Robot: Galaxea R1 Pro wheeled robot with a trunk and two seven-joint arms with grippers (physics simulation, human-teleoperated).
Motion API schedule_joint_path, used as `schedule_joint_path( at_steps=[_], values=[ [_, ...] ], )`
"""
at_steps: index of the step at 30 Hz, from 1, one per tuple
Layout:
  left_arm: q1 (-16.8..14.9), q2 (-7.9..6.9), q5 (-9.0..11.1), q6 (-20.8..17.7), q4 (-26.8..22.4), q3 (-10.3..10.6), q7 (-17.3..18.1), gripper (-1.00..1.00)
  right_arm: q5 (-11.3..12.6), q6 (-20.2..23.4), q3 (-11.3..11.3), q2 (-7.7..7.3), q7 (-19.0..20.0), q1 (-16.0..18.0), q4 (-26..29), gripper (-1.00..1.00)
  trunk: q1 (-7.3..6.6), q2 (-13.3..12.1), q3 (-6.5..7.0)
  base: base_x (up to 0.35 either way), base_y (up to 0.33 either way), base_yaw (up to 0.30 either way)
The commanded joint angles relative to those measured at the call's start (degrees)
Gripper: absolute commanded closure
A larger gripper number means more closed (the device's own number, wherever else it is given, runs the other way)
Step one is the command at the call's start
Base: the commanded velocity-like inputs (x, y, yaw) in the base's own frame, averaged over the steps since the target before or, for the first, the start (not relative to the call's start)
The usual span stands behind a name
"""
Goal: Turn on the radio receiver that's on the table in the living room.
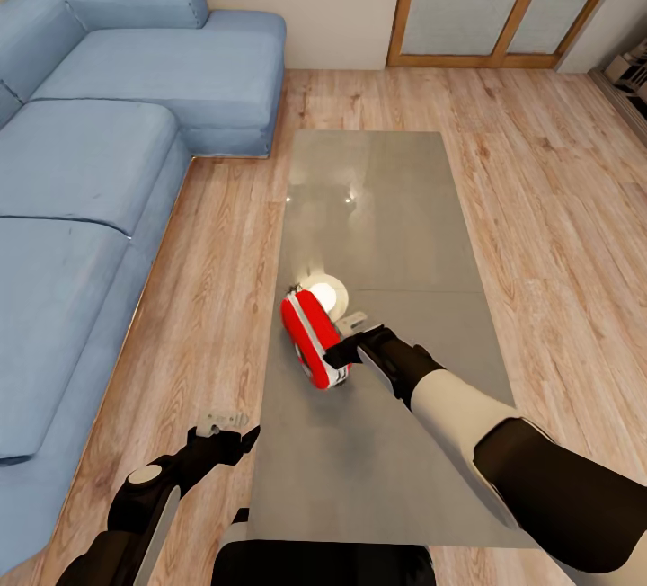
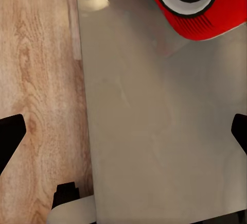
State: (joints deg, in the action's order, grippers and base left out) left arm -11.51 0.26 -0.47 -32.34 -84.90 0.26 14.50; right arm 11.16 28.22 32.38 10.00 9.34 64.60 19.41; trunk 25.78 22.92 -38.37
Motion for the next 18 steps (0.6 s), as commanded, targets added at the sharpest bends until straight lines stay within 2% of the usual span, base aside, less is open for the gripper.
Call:
schedule_joint_path(
  at_steps=[1, 10, 13, 14, 15, 16, 17, 18],
  values=[
    [0.0, 0.0, -0.03, 0.0, 0.0, 0.0, 0.0, -1.0, 0.0, 0.0, -0.03, 0.0, -0.02, 0.0, 0.01, 1.0, 0.0, 0.0, 0.0, 0.0, 0.0, 0.0],
    [0.01, 0.0, 0.0, 0.0, 0.0, 0.0, 0.0, -1.0, -0.28, -0.59, 0.02, 0.0, -0.03, 0.0, 0.5, 1.0, 0.0, 0.0, 0.0, 0.0, 0.0, 0.0],
    [0.02, 0.0, -0.01, 0.0, 0.0, 0.0, 0.0, -1.0, -0.71, 0.33, 0.88, 0.0, 0.04, 0.0, 4.74, 1.0, 0.0, 0.0, 0.0, 0.0, 0.0, 0.0],
    [0.01, 0.0, -0.01, 0.0, 0.02, 0.0, 0.0, -1.0, -0.83, 3.43, 2.29, 0.0, -0.09, 0.04, 10.76, 1.0, 0.0, 0.0, 0.0, 0.0, 0.0, 0.0],
    [0.01, 0.0, 0.0, 0.0, 0.02, 0.0, 0.0, -1.0, -0.87, 5.22, 2.81, 0.0, -0.16, 0.05, 13.29, 1.0, 0.0, 0.0, 0.0, 0.0, 0.0, 0.0],
    [0.0, -0.02, 0.0, 0.0, 0.01, 0.0, 0.0, -1.0, -0.96, 9.63, 3.77, 0.0, -0.34, 0.06, 18.92, 1.0, 0.0, 0.0, 0.0, 0.0, 0.0, 0.0],
    [0.01, 0.0, 0.03, 0.0, 0.04, 0.0, 0.0, -1.0, -0.85, 31.78, 5.5, 0.0, -4.07, 0.09, 60.9, 1.0, 0.0, 0.0, 0.0, 0.0, 0.0, 0.0],
    [0.02, 0.0, 0.03, 0.0, 0.03, 0.0, 0.0, -1.0, -0.83, 31.78, 5.5, 0.0, -4.1, 0.09, 61.19, 1.0, 0.0, 0.0, 0.0, 0.0, 0.0, 0.0]
  ],
)
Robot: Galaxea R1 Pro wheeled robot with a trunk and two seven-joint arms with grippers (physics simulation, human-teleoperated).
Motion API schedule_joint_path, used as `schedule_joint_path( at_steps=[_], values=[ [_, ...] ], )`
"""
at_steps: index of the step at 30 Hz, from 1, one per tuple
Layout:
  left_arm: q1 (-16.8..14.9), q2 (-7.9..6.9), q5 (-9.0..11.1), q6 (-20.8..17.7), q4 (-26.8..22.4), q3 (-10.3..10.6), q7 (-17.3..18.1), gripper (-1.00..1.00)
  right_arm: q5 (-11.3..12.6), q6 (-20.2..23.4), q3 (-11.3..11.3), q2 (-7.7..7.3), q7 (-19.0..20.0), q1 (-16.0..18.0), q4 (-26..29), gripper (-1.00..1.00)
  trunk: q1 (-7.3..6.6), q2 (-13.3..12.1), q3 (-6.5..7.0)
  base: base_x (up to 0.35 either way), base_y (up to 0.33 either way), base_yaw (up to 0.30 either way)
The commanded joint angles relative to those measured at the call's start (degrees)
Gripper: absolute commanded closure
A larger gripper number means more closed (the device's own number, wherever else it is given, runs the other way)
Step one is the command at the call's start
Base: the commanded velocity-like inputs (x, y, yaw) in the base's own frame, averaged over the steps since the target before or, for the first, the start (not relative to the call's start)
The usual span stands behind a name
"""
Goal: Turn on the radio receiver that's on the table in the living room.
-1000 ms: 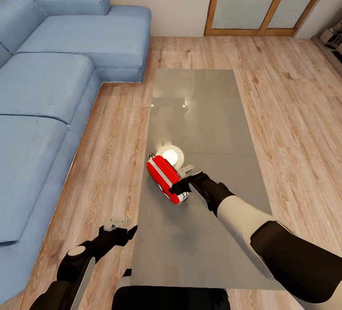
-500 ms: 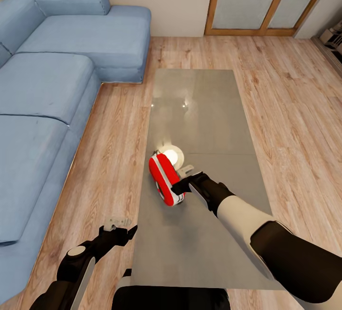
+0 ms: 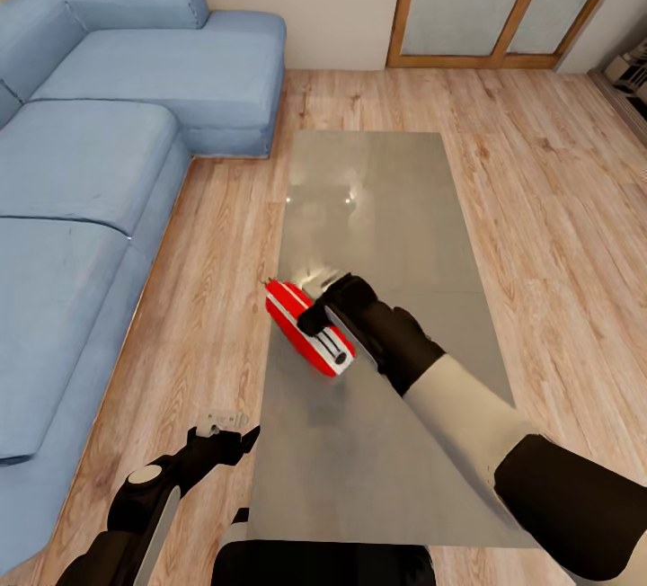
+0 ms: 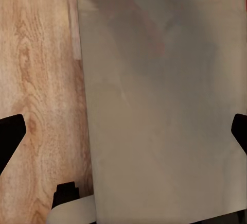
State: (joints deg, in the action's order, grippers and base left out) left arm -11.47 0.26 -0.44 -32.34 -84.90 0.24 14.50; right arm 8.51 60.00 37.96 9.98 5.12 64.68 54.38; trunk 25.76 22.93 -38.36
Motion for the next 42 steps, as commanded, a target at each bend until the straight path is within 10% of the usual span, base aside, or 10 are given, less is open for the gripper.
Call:
schedule_joint_path(
  at_steps=[1, 26, 32, 42],
  values=[
    [-0.01, 0.01, 0.0, 0.0, 0.03, 0.03, 0.0, -1.0, 1.83, 0.0, -0.08, 0.02, 0.11, 0.01, 26.34, 1.0, 0.02, -0.01, -0.01, 0.0, 0.0, 0.0],
    [0.03, -0.48, 0.77, 1.36, -0.49, -0.02, 0.98, -1.0, 4.16, 0.0, -2.32, -0.01, 0.76, 0.01, 27.36, 1.0, 0.02, -0.01, -0.01, 0.0, 0.0, 0.0],
    [-0.03, -0.75, 0.95, 1.4, -2.15, -0.9, 14.02, -1.0, 11.83, 0.0, -2.6, -5.36, 0.78, 0.01, 27.48, 1.0, 0.02, -0.01, -0.01, 0.0, 0.0, 0.0],
    [0.01, -0.93, 3.03, 1.41, -2.37, -3.68, 16.88, -1.0, 13.01, 0.0, -2.97, -6.44, 0.69, 0.01, 27.45, 1.0, 0.02, -0.01, -0.01, 0.0, 0.0, 0.0]
  ],
)
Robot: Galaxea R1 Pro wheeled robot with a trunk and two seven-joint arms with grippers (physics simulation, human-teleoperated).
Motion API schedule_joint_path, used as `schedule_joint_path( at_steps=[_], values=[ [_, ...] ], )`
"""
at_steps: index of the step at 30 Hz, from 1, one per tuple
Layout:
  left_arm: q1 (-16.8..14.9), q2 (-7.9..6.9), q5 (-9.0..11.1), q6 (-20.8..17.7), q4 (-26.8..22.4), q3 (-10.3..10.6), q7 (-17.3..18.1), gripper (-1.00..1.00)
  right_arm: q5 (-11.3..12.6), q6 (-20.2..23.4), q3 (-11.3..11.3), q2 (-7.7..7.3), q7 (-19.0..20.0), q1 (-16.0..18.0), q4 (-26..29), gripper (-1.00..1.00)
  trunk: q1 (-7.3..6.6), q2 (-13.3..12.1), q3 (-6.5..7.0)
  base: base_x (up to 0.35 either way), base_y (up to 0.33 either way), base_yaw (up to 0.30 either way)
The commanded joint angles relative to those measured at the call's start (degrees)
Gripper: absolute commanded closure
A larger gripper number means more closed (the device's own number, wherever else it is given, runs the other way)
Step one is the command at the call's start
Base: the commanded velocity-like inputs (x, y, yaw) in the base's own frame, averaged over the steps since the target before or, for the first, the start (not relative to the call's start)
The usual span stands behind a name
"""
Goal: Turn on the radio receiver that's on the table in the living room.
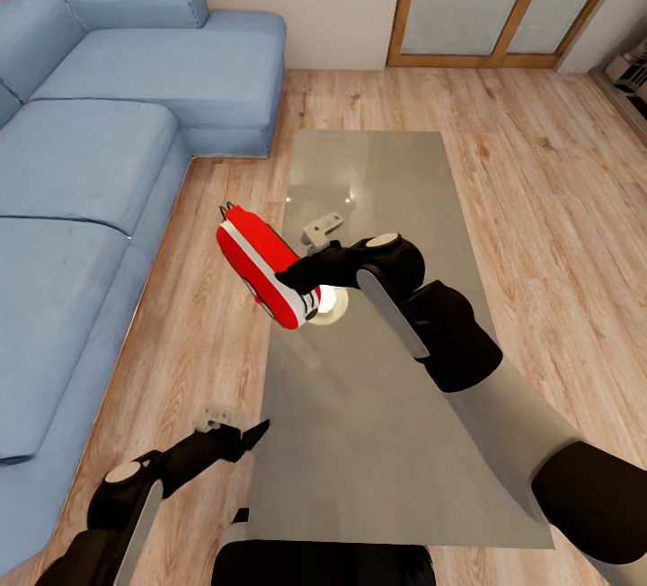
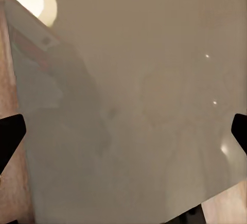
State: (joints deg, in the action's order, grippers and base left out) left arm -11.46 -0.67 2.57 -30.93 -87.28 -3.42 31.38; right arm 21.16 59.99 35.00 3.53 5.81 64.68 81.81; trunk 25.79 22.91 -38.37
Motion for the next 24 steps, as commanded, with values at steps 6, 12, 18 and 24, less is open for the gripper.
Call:
schedule_joint_path(
  at_steps=[6, 12, 18, 24],
  values=[
    [0.01, -0.18, 0.46, 0.0, 0.0, -1.27, 0.56, -1.0, 0.42, 0.01, 0.0, -0.85, -0.01, 0.01, -0.1, 1.0, 0.0, 0.01, 0.0, 0.0, 0.0, 0.0],
    [-0.21, -0.76, 6.66, 0.47, -0.09, -1.55, 2.98, -1.0, 0.56, 0.01, 0.07, -3.39, -0.03, 0.01, -0.91, 1.0, 0.0, 0.01, 0.0, 0.0, 0.0, 0.0],
    [-2.89, -4.97, 15.83, 0.99, -0.24, -1.58, 3.33, -1.0, 0.53, 0.01, 0.07, -3.63, -0.04, 0.01, -0.95, 1.0, 0.0, 0.01, 0.0, 0.0, 0.0, 0.0],
    [-6.89, -9.99, 27.99, 0.34, -0.44, -1.59, 4.28, -1.0, 0.72, 0.01, 0.23, -3.71, 0.14, -0.07, -1.06, 1.0, 0.0, 0.01, 0.0, 0.0, 0.0, 0.0]
  ],
)
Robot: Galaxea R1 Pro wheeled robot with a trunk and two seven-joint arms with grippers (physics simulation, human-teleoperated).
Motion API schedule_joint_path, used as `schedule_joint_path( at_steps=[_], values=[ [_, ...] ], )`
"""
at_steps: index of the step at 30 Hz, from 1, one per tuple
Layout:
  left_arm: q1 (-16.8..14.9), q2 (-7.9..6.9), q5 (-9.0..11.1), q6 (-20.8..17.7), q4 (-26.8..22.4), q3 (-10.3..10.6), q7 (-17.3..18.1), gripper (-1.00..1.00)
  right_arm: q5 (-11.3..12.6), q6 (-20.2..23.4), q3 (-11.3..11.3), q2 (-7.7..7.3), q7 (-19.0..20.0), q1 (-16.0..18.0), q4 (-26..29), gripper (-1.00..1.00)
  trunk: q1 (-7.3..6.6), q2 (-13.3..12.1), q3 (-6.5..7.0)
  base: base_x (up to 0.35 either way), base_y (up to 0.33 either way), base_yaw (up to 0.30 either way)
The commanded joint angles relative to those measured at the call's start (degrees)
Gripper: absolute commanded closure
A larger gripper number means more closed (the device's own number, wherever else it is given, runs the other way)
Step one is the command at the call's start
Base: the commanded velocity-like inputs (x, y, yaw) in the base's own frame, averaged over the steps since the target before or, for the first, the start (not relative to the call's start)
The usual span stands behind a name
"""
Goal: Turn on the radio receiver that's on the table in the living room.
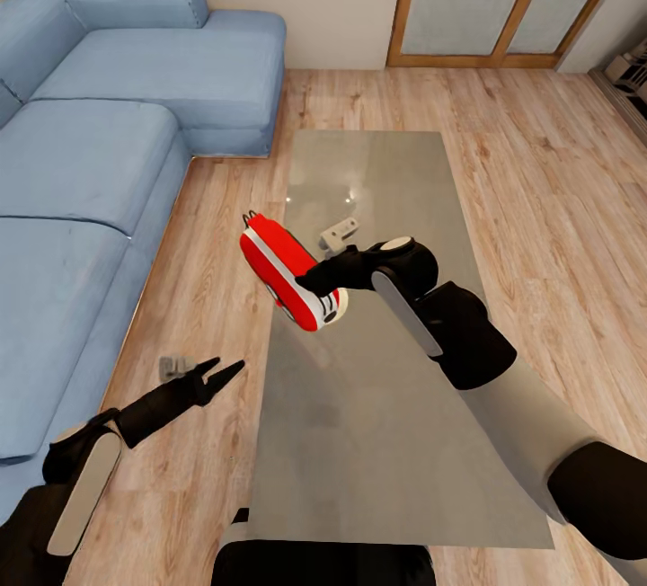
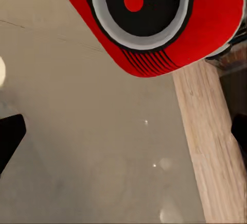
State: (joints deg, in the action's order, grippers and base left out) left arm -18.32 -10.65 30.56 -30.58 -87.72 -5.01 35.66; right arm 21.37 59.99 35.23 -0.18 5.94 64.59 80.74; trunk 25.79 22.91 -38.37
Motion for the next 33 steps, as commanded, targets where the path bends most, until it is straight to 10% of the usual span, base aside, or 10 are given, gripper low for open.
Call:
schedule_joint_path(
  at_steps=[1, 9, 10, 33],
  values=[
    [-0.85, -0.25, 0.65, -0.51, -0.03, 0.0, 0.04, -1.0, 0.51, 0.01, 0.04, -0.02, 0.05, 0.06, 0.02, 1.0, -0.01, 0.01, 0.0, 0.0, 0.0, 0.0],
    [-7.12, -0.61, 1.74, -5.92, -0.04, 0.0, 0.11, -1.0, 0.56, 0.01, 0.34, -1.58, 0.59, 0.18, 0.03, 1.0, -0.01, 0.01, 0.0, 0.0, 0.0, 0.0],
    [-7.27, -0.61, 1.75, -6.0, -0.01, 0.0, 0.09, 1.0, 0.55, 0.01, 0.34, -1.67, 0.76, 0.18, 0.03, 1.0, -0.01, 0.01, 0.0, 0.0, 0.0, 0.0],
    [-9.33, 1.07, 0.71, -5.12, 1.35, 1.29, 1.3, 1.0, 0.42, -1.33, -0.88, -3.37, 3.29, -1.21, -0.46, 1.0, 0.0, 0.01, 0.0, 0.0, 0.0, 0.0]
  ],
)
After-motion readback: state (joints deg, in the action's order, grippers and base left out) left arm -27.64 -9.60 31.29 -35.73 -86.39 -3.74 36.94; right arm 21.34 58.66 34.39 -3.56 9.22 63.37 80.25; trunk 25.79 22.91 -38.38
